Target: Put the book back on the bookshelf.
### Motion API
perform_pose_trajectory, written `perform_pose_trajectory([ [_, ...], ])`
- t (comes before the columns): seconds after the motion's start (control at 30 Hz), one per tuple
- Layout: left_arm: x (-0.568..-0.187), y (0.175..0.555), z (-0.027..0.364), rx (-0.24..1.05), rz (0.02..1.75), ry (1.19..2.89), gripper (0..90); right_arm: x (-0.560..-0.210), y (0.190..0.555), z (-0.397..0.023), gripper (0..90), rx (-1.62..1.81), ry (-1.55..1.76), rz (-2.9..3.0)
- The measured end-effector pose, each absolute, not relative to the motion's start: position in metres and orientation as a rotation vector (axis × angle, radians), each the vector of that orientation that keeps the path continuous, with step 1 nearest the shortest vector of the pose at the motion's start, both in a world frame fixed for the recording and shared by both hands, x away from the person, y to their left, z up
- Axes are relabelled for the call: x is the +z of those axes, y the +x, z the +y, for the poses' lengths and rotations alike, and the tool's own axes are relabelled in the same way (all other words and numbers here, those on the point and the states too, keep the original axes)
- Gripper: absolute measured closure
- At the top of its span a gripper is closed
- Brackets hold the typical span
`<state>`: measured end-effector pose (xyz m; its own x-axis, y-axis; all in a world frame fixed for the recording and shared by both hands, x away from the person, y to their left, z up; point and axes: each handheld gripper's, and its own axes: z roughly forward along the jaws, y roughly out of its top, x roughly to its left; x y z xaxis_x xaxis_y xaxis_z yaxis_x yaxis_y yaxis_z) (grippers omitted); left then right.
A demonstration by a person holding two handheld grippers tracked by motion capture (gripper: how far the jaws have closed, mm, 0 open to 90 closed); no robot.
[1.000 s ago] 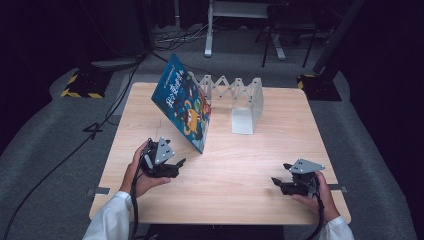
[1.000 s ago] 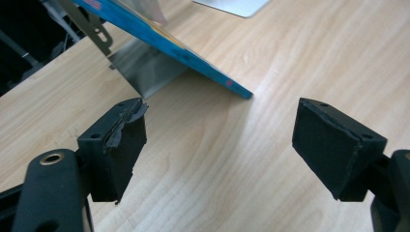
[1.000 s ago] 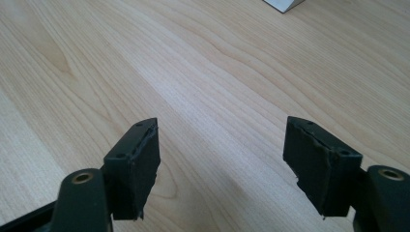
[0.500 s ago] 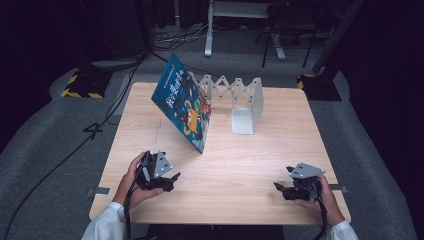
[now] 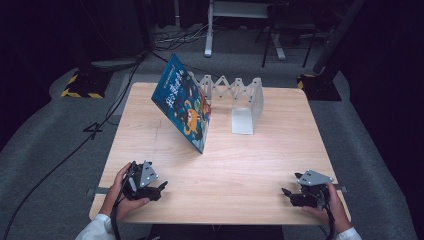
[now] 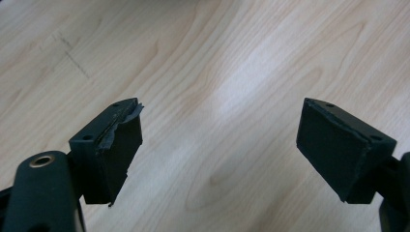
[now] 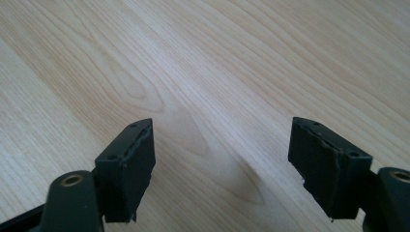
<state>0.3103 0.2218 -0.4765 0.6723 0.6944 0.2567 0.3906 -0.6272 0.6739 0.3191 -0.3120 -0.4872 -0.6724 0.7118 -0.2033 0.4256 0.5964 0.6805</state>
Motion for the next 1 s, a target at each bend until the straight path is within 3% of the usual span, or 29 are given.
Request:
perform_pose_trajectory([
  [0.6,-0.499,0.299,0.259,0.586,0.967,2.251,16.7,-0.5,0.311,-0.359,24.9,0.94,1.138,2.27],
  [0.83,-0.505,0.3,0.283,0.429,1.083,2.165,16.4,-0.504,0.317,-0.369,19.4,0.986,1.238,2.245],
  [1.0,-0.505,0.299,0.286,0.428,1.1,2.158,16.5,-0.505,0.316,-0.369,19.2,0.986,1.24,2.234],
])
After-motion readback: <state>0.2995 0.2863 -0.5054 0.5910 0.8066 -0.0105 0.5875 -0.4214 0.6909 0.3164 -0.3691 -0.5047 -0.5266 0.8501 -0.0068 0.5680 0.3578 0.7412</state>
